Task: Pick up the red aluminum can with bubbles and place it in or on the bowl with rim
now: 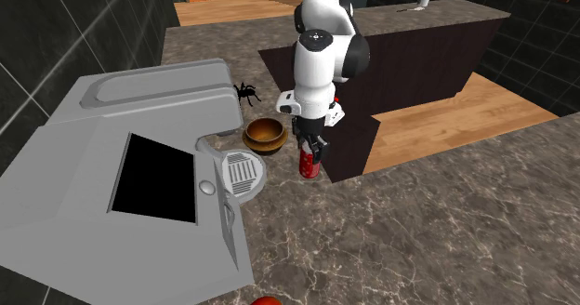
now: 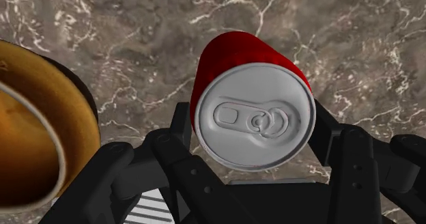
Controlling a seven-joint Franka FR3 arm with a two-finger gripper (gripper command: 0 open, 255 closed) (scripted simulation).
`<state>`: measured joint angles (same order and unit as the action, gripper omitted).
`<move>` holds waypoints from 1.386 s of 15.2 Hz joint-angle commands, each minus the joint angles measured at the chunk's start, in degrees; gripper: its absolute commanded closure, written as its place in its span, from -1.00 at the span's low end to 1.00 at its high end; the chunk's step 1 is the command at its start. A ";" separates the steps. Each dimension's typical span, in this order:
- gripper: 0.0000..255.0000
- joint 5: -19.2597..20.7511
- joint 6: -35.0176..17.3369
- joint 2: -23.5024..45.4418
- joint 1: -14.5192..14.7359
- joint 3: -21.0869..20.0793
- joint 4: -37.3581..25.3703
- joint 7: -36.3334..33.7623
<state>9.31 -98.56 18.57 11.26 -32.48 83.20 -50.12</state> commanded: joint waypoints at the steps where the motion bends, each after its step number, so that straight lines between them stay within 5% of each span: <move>1: 1.00 0.16 1.73 0.36 0.28 -0.01 -2.06 0.01; 21: 1.00 3.84 21.26 7.26 6.18 0.11 -28.17 -0.46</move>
<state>12.80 -78.47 25.20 16.87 -32.40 56.79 -50.48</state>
